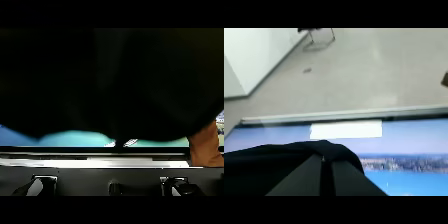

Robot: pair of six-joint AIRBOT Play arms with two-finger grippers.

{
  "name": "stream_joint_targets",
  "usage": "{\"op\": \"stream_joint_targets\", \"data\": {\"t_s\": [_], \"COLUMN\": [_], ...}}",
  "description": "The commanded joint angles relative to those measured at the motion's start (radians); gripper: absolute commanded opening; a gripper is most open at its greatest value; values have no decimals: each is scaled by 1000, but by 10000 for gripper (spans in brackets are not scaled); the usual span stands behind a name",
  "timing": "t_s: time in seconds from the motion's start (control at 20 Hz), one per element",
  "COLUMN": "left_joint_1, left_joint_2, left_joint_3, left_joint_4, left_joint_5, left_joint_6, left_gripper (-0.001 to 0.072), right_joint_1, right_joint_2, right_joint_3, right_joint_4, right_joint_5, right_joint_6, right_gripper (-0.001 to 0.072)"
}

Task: Fold the clothes and pants, and hang the long-sleeved shirts on hangers.

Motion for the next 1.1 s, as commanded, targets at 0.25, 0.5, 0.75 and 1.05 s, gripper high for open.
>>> {"op": "stream_joint_targets", "data": {"t_s": [0.25, 0.5, 0.75, 1.05], "left_joint_1": [-309, -373, -375, -375], "left_joint_2": [-571, -982, -1116, -1096], "left_joint_3": [-49, 26, 125, 125], "left_joint_4": [177, 176, 166, 166], "left_joint_5": [12, 245, 467, 360], "left_joint_6": [64, -22, -43, -43], "left_gripper": [16, 16, 16, 17], "right_joint_1": [-1, -1, -1, -1], "right_joint_2": [-518, -885, -1029, -1027], "right_joint_3": [-113, -113, -113, -113], "right_joint_4": [-55, -43, -42, -47], "right_joint_5": [-89, -272, -454, -369], "right_joint_6": [-31, 39, 71, 71], "right_gripper": [27, 27, 27, 27]}}
